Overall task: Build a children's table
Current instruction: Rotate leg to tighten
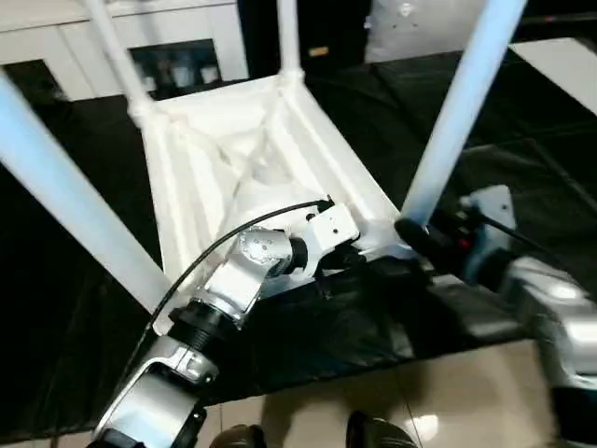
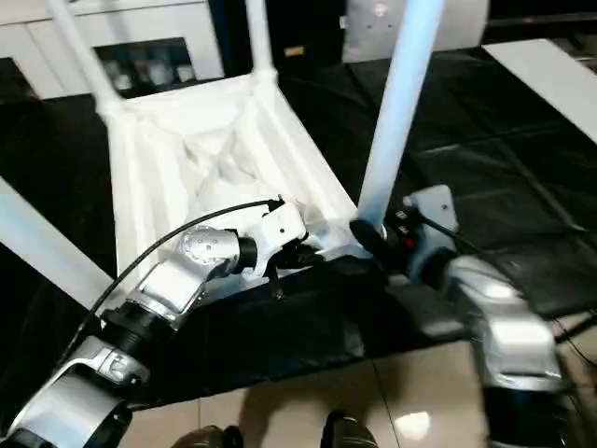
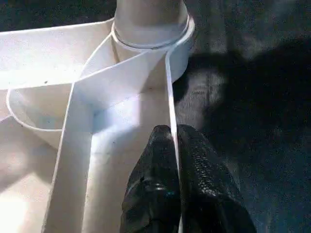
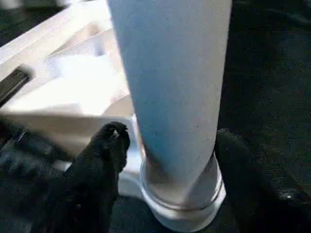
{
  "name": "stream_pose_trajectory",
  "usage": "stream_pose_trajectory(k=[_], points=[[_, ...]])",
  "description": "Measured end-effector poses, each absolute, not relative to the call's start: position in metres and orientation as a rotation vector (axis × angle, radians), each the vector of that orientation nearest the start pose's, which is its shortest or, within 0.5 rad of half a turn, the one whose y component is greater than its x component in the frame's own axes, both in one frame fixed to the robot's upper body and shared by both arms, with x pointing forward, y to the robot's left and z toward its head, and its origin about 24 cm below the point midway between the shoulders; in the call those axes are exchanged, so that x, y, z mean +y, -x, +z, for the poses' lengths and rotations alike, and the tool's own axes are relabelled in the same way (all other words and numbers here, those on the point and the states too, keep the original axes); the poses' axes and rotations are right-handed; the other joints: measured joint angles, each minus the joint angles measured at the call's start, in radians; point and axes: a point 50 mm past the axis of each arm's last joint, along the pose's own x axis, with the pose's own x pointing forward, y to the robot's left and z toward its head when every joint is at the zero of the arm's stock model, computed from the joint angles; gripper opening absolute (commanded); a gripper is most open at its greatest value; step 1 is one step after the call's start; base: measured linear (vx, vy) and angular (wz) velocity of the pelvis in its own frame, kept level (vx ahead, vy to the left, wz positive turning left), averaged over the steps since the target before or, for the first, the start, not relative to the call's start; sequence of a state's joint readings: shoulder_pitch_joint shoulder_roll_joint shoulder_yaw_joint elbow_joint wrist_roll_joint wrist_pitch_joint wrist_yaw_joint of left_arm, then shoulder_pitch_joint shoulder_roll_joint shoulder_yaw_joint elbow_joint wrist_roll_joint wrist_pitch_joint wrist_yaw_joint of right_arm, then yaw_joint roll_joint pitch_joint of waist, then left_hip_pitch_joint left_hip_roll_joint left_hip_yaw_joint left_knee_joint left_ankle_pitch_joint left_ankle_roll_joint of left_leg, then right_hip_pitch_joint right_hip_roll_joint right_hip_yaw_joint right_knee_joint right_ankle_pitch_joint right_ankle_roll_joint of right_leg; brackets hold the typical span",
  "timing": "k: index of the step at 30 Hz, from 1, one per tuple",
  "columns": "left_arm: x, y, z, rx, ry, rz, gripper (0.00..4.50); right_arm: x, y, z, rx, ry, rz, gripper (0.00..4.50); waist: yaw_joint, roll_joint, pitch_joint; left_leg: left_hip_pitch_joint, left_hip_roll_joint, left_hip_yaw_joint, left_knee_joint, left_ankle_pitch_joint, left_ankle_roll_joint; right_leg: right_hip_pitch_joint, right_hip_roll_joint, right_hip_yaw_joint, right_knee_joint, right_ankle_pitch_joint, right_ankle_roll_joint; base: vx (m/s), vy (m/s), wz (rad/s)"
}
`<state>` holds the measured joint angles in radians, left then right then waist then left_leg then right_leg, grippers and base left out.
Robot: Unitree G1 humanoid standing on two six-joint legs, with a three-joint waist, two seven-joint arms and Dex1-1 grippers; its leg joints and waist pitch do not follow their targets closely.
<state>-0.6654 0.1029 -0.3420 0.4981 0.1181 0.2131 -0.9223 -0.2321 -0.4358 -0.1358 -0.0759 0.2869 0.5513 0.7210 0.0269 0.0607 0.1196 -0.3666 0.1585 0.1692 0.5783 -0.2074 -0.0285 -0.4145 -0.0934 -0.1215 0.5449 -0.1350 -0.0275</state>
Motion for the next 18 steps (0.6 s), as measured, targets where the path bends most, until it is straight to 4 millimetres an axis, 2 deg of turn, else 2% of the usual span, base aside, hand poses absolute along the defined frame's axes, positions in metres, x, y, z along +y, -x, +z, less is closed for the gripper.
stream_pose_trajectory(k=[1, 3, 5, 8, 12, 15, 16, 18], points=[[0.039, -0.322, 0.076, 0.263, -0.431, -1.262, 0.0, -0.21, -0.279, 0.1, 0.238, 0.046, 0.65, 3.35, 0.005, 0.0, 0.0, -0.001, 0.002, 0.0, -0.001, 0.0, 0.0, -0.002, 0.002, 0.0, 0.001, 0.0, 0.0, 0.0, 0.0, 0.0], [0.043, -0.322, 0.076, 0.255, -0.447, -1.281, 0.0, -0.215, -0.276, 0.102, 0.242, 0.079, 0.697, 3.67, 0.012, 0.0, 0.0, -0.002, 0.004, 0.0, -0.001, 0.0, 0.0, -0.005, 0.003, -0.001, 0.005, -0.001, -0.003, 0.0, 0.0, 0.0], [0.052, -0.32, 0.076, 0.239, -0.483, -1.339, 0.0, -0.224, -0.267, 0.105, 0.269, 0.141, 0.809, 3.75, 0.02, -0.001, 0.0, -0.002, 0.004, 0.0, -0.001, 0.0, 0.0, -0.005, 0.003, -0.001, 0.006, -0.003, -0.003, 0.0, 0.0, 0.0], [0.063, -0.318, 0.074, 0.24, -0.505, -1.397, 0.0, -0.228, -0.262, 0.108, 0.277, 0.179, 0.896, 3.96, 0.025, -0.001, 0.0, -0.002, 0.004, 0.0, 0.002, 0.0, 0.0, -0.005, 0.003, -0.001, 0.008, -0.006, 0.002, 0.0, 0.0, 0.0], [0.074, -0.314, 0.073, 0.238, -0.559, -1.494, 0.0, -0.23, -0.257, 0.113, 0.256, 0.288, 1.036, 3.96, 0.037, -0.003, -0.001, -0.001, 0.004, 0.0, 0.01, 0.0, 0.0, -0.005, 0.001, -0.001, 0.01, -0.005, 0.001, 0.0, 0.0, 0.0], [0.081, -0.313, 0.073, 0.244, -0.586, -1.553, 0.0, -0.233, -0.257, 0.113, 0.272, 0.288, 1.088, 3.96, 0.042, -0.003, -0.001, -0.001, 0.004, 0.0, 0.014, 0.0, 0.0, -0.004, 0.0, 0.001, 0.012, -0.003, -0.002, 0.0, 0.0, 0.0], [0.082, -0.312, 0.073, 0.248, -0.589, -1.568, 0.0, -0.234, -0.257, 0.113, 0.277, 0.286, 1.104, 3.69, 0.044, -0.004, 0.0, -0.001, 0.003, 0.0, 0.015, 0.0, 0.0, -0.004, 0.0, 0.001, 0.013, -0.003, -0.002, 0.0, 0.0, 0.0], [0.084, -0.311, 0.073, 0.254, -0.598, -1.604, 0.0, -0.235, -0.255, 0.113, 0.299, 0.273, 1.151, 3.57, 0.051, -0.005, 0.0, -0.001, 0.003, 0.001, 0.016, 0.0, 0.0, -0.004, 0.0, 0.001, 0.014, -0.002, -0.003, 0.0, 0.0, 0.0]])
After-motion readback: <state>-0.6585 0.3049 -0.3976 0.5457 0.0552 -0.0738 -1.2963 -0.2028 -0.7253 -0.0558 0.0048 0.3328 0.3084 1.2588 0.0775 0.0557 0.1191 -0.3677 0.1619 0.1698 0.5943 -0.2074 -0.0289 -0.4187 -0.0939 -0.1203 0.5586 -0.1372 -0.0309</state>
